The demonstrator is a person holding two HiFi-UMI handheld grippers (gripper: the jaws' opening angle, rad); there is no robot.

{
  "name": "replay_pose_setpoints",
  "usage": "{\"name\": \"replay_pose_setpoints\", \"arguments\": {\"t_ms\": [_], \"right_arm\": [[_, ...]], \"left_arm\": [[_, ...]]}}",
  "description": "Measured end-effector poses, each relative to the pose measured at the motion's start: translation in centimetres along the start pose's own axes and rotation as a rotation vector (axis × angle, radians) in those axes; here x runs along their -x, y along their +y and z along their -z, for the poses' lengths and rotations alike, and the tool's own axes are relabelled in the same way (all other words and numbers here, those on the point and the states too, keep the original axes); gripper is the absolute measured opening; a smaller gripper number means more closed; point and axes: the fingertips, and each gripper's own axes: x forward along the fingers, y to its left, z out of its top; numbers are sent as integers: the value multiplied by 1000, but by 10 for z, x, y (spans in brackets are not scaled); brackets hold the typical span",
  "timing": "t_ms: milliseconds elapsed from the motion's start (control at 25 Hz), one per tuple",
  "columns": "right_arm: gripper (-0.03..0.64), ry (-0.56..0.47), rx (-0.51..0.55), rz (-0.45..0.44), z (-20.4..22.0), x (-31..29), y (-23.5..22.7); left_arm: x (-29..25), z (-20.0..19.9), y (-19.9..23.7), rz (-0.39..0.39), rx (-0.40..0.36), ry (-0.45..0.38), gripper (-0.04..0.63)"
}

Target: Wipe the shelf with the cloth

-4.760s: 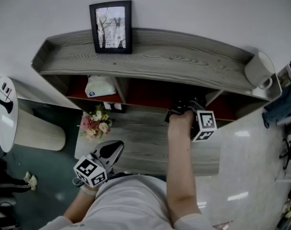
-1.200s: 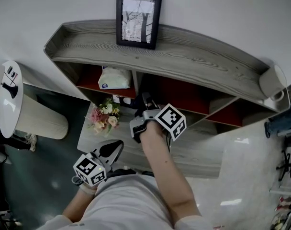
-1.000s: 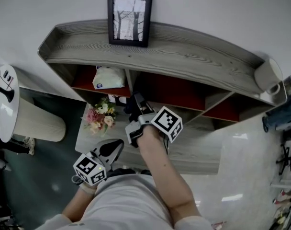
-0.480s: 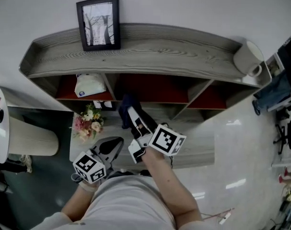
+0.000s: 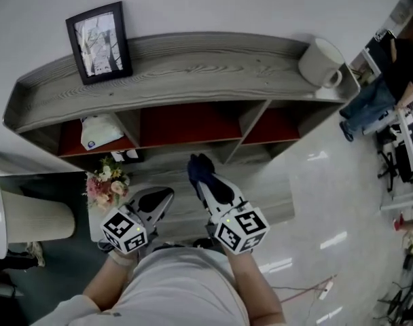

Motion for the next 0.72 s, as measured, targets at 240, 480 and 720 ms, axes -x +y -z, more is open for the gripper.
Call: {"name": "replay_pose_setpoints", "arguments": {"t_ms": [240, 480, 720], "right_arm": [[71, 21, 217, 76, 12, 30, -7], [71, -5, 271, 144, 14, 53, -15], [71, -20, 307, 201, 12, 64, -19]], "left_arm": [[-14, -4, -8, 56, -23, 5, 17], [-21, -5, -17, 96, -34, 11, 17], [-24, -3, -25, 117, -44, 17, 17]]}}
